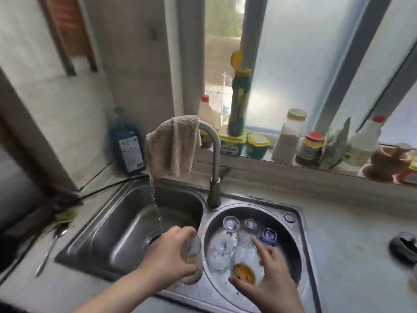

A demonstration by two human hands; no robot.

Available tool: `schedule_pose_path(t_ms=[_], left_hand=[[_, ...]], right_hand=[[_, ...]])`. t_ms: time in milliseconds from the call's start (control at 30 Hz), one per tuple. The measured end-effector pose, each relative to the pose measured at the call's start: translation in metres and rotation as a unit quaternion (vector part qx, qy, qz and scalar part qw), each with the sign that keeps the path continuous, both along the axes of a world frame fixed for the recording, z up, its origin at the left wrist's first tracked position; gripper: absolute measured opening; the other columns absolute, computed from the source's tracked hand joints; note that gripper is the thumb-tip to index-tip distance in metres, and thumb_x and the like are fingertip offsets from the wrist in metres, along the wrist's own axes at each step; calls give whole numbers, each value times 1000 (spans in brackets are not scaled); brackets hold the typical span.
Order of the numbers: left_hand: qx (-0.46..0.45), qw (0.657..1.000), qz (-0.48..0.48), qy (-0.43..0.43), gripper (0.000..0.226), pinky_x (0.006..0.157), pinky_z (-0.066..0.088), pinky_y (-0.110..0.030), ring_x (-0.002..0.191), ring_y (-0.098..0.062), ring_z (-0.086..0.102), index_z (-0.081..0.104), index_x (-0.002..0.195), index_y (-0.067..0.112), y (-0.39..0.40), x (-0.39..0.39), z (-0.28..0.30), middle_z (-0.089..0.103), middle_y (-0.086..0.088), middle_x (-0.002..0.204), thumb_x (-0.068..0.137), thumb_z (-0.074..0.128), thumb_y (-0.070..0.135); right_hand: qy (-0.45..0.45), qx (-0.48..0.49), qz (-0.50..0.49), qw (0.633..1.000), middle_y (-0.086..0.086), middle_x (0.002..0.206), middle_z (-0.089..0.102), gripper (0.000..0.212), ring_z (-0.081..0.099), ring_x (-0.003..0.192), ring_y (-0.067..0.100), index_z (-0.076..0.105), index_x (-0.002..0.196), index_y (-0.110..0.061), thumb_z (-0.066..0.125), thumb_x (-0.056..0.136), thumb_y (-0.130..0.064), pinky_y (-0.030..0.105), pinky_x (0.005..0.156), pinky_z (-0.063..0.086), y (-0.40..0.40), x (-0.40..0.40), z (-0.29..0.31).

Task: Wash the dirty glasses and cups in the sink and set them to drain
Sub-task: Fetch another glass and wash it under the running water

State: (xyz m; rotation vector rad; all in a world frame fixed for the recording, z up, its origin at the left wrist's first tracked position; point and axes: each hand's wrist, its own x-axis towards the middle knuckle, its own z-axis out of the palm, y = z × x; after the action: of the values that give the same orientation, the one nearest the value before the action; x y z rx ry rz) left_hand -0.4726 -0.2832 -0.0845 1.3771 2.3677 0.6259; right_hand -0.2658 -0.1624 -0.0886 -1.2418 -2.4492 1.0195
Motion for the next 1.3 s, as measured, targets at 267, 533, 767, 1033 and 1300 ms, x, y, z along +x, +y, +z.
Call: schedule_pose_path(t_ms=[267, 533, 767, 1033, 1300], left_hand=[[-23, 992, 121, -23, 76, 99, 39, -22, 116, -9, 51, 46, 133, 30, -57, -118, -30, 49, 8, 126, 67, 80, 44], [-75, 980, 177, -43, 71, 95, 43, -28, 111, -13, 54, 48, 126, 28, -70, -199, -65, 50, 6, 122, 64, 80, 40], [-137, 985, 102, -12, 68, 92, 45, -29, 114, -14, 51, 41, 130, 29, -31, -269, -113, 45, 7, 125, 71, 71, 45], [-214, 975, -35, 56, 60, 95, 47, -36, 127, -21, 43, 35, 137, 23, 30, -326, -178, 36, -1, 140, 85, 65, 26], [-224, 970, -73, 61, 67, 104, 38, -33, 134, -24, 36, 27, 147, 20, 65, -338, -218, 29, -5, 149, 89, 60, 20]], right_hand=[[-24, 10, 112, 993, -16, 118, 30, 107, 40, 114, 2, 20, 146, -40, 60, 51, -72, 14, 83, 39, -24, -138, -27], [-72, 21, 158, 985, -7, 126, 35, 100, 42, 121, 13, 22, 148, -33, 68, 62, -59, 24, 91, 43, -14, -256, -70], [-101, 25, 111, 988, -6, 124, 36, 87, 43, 114, 15, 26, 142, -32, 65, 69, -57, 27, 82, 48, -10, -326, -105], [-125, -28, 34, 991, -7, 124, 35, 103, 41, 118, 13, 20, 143, -35, 66, 55, -64, 23, 90, 46, -13, -350, -139], [-216, -111, 43, 969, 1, 98, 31, 78, 49, 120, 18, 26, 144, -28, 56, 81, -62, 27, 101, 41, -3, -353, -126]])
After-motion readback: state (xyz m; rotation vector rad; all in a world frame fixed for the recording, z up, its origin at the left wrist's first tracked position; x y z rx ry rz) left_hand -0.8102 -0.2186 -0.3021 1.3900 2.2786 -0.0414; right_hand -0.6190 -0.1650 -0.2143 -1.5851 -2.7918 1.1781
